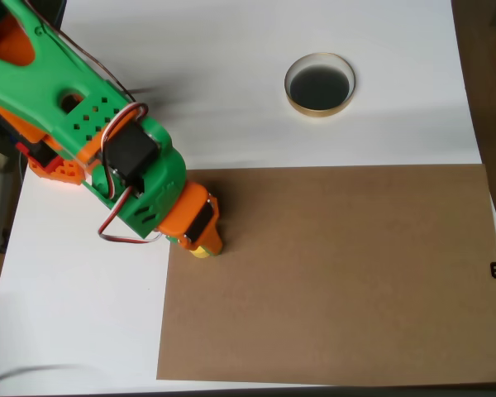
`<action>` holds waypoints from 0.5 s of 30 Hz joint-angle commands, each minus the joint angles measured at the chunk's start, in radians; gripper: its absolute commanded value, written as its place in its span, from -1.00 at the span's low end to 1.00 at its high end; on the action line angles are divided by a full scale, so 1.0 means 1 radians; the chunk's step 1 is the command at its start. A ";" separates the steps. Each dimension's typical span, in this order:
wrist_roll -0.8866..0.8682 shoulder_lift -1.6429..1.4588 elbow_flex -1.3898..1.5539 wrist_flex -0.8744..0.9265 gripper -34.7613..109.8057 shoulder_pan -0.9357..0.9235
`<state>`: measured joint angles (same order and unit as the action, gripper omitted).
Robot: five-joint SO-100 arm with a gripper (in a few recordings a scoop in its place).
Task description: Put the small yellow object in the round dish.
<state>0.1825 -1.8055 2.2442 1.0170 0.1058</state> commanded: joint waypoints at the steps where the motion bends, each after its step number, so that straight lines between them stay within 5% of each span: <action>1: 0.000 -0.035 -0.012 0.021 -0.52 0.006; 15: 0.077 -0.314 -0.052 0.155 -0.53 0.077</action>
<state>0.2347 -2.0172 2.2427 1.1443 0.1442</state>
